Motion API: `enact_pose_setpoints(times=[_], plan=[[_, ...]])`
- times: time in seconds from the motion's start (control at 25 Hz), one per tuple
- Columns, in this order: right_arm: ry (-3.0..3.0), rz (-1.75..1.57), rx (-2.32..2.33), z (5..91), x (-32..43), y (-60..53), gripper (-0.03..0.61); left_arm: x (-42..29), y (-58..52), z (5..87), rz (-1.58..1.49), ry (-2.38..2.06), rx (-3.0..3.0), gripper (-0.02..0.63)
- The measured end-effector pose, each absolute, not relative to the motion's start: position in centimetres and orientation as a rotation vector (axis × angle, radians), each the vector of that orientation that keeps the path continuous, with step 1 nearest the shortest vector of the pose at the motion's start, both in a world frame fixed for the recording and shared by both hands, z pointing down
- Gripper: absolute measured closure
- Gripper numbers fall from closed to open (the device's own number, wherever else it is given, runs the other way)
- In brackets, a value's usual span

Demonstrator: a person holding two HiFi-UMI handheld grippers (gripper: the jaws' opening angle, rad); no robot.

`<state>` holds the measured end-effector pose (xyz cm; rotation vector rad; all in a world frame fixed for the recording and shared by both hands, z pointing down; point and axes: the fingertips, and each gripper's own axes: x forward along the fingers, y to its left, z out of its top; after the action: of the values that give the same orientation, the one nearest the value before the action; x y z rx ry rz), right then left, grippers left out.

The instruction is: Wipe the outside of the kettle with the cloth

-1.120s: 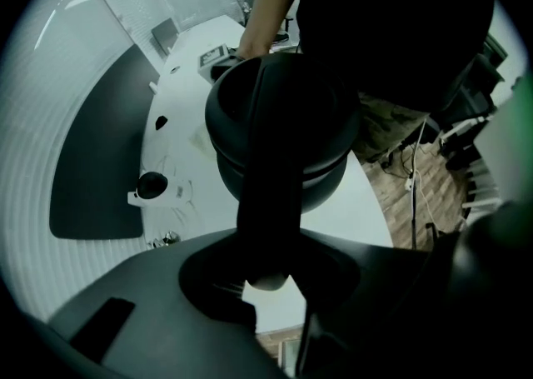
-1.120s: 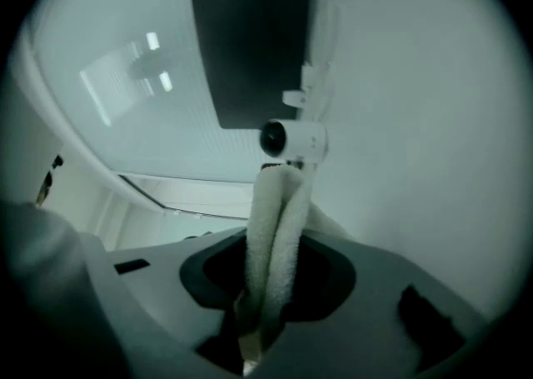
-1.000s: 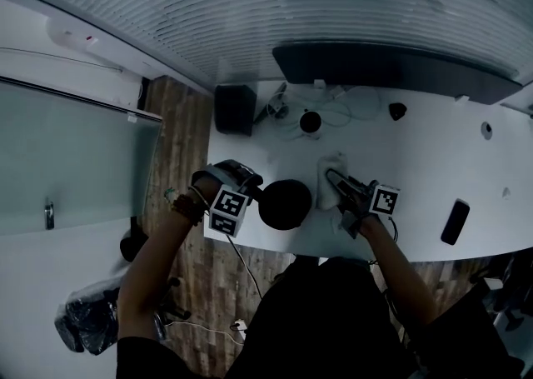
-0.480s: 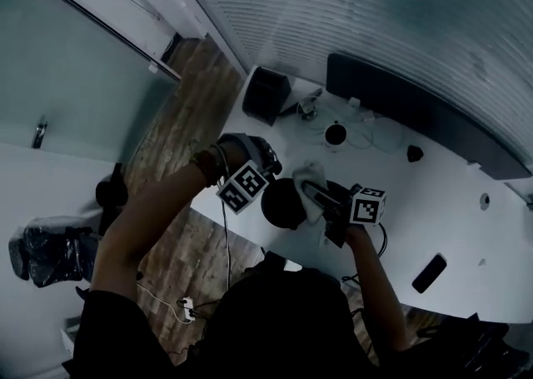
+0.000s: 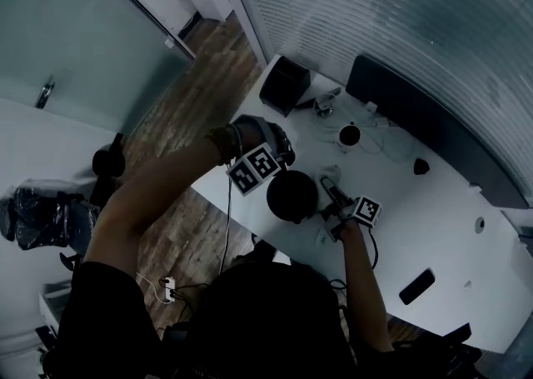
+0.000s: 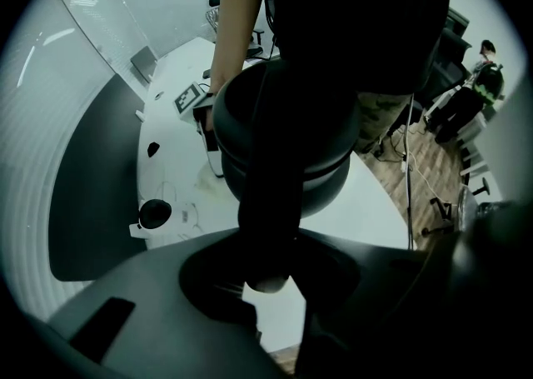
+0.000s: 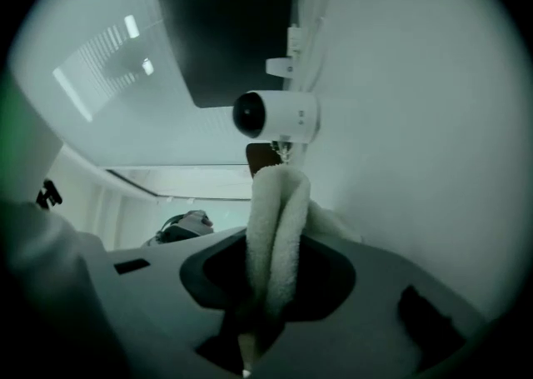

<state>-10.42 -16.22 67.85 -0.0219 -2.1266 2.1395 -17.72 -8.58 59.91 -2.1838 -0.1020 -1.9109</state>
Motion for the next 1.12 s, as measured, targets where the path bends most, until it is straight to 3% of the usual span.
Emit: enact_pose_setpoints(times=[0.16,0.32,0.48,0.6,0.96,1.12], plan=[[-2.443,2.076,-0.251,59.2,-9.5,-20.0,0.485,-17.4,-8.6,59.8,-1.865,-0.123,-2.179,0.495],[-2.576,1.784,-0.794,51.4,-11.3,-18.5,0.485,-17.3,-8.9,59.7,-1.843,-0.160,-2.155,0.495],[-2.425,1.317,-1.114,51.1,-13.7,-12.3,0.485,-16.5,-9.7,59.6,-1.822,-0.254,-2.109,0.495],[-2.370,1.218,-1.090,52.9,-14.7,-12.0,0.485,-15.7,-10.0,59.5,-1.810,-0.330,-2.089,0.497],[-2.157,1.847,-0.913,59.0,-15.3,-14.6,0.485,-15.6,-10.7,59.8,-1.787,-0.281,-2.095,0.497],[-2.067,1.878,-0.671,63.9,-15.1,-14.6,0.485,-15.0,-10.8,59.9,-1.759,-0.327,-2.021,0.497]])
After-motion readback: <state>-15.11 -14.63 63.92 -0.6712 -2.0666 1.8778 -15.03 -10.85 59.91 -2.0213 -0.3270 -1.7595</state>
